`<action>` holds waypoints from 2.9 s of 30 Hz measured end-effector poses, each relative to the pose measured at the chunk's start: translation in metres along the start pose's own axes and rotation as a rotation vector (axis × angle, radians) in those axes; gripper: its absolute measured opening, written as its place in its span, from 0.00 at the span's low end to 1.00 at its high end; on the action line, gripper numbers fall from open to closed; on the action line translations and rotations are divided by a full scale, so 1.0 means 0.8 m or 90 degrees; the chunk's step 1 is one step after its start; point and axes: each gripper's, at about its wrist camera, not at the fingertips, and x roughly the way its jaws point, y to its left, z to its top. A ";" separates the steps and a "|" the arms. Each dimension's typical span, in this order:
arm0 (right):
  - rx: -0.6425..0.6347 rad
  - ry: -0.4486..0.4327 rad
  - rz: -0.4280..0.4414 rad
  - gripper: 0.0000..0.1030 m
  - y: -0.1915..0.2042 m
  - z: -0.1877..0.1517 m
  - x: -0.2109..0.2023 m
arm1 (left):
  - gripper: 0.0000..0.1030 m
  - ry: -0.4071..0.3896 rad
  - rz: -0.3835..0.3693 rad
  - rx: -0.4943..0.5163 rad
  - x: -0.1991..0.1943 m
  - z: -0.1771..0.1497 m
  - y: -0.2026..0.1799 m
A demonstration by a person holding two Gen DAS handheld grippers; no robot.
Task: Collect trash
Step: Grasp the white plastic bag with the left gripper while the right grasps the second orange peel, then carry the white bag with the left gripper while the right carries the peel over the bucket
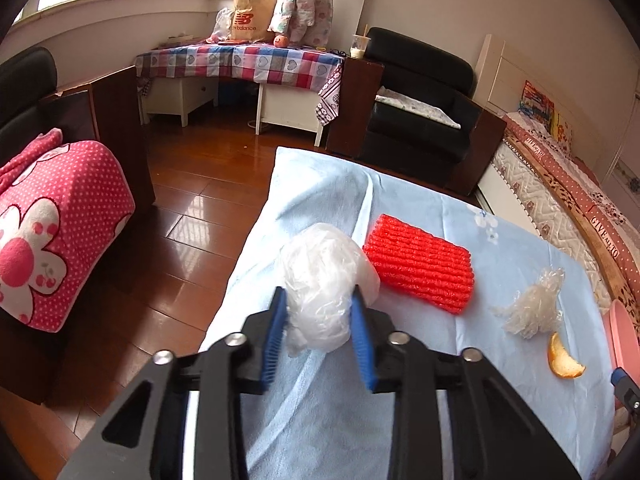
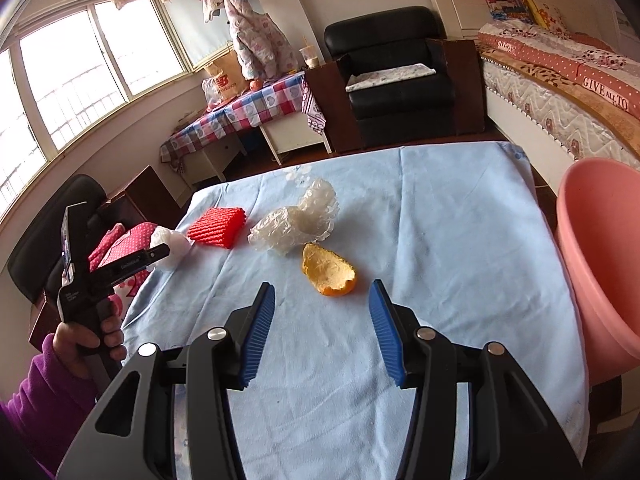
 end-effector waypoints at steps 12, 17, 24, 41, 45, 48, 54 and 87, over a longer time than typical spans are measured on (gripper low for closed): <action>-0.004 0.047 -0.005 0.48 -0.003 0.001 0.039 | 0.18 -0.013 -0.064 0.000 -0.037 -0.013 -0.013; -0.026 0.067 -0.021 0.48 0.001 0.003 0.057 | 0.18 -0.020 -0.091 0.008 -0.053 -0.016 -0.023; -0.056 0.087 -0.047 0.48 0.007 0.005 0.081 | 0.18 -0.028 -0.114 0.019 -0.069 -0.018 -0.034; -0.026 0.083 -0.046 0.20 -0.002 0.000 0.056 | 0.18 -0.015 -0.156 0.054 -0.082 -0.036 -0.074; -0.024 0.070 -0.047 0.20 -0.002 -0.003 0.033 | 0.18 -0.013 -0.168 0.065 -0.088 -0.039 -0.088; -0.022 0.058 -0.051 0.20 -0.003 -0.004 0.017 | 0.18 -0.012 -0.178 0.077 -0.093 -0.043 -0.100; -0.002 0.033 -0.060 0.20 -0.014 -0.006 -0.016 | 0.18 -0.009 -0.201 0.104 -0.104 -0.052 -0.130; 0.119 -0.092 -0.162 0.20 -0.129 -0.019 -0.140 | 0.18 -0.008 -0.274 0.245 -0.126 -0.077 -0.346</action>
